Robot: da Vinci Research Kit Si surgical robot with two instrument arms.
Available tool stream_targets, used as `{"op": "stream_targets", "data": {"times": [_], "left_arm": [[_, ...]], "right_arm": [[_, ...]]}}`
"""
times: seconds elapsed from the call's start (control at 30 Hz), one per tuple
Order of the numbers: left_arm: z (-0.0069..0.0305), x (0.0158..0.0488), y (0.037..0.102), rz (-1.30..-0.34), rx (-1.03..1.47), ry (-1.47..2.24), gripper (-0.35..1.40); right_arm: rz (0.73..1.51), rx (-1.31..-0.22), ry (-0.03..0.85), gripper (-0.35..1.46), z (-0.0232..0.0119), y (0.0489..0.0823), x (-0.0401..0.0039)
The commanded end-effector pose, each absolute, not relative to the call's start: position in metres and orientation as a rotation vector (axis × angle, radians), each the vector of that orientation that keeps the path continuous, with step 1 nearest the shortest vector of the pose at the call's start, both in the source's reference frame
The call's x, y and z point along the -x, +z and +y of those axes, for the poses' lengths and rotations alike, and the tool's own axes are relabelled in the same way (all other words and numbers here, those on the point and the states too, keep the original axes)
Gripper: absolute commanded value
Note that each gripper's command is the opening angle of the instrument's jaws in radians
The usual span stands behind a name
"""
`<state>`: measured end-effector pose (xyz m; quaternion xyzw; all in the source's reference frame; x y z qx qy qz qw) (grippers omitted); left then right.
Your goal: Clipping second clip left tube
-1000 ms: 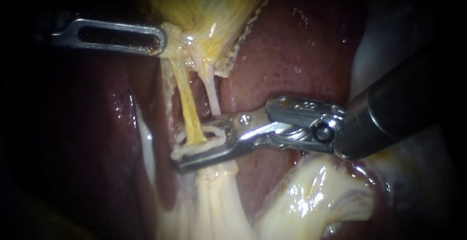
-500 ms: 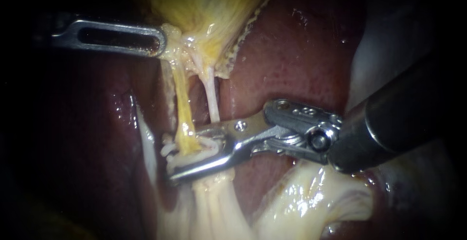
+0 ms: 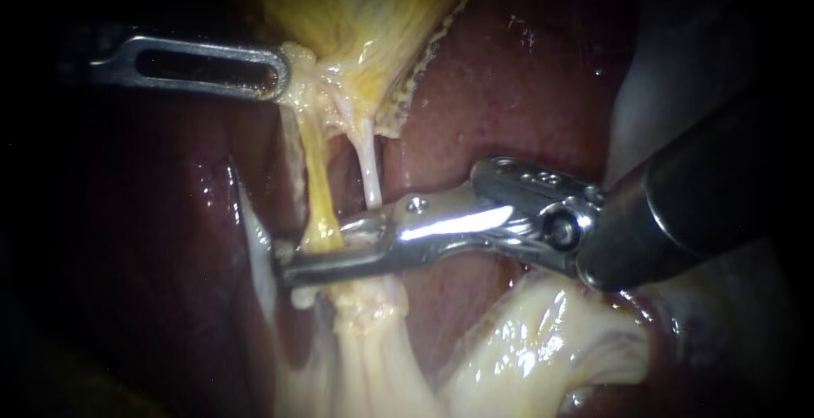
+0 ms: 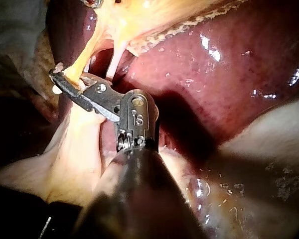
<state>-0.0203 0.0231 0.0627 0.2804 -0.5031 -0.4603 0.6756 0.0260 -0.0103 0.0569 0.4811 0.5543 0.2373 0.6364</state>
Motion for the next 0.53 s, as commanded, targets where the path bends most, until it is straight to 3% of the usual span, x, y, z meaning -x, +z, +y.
{"op": "stream_targets", "data": {"times": [0.03,0.53], "left_arm": [[0.0232,0.0203,0.0627,-1.131,-0.630,-1.035,-0.35],[0.0231,0.0202,0.0627,-1.131,-0.630,-1.035,-0.35]], "right_arm": [[1.262,-1.098,0.542,-0.35,-0.0103,0.0570,-0.0261],[1.253,-1.094,0.539,-0.35,-0.0104,0.0573,-0.0260]]}}
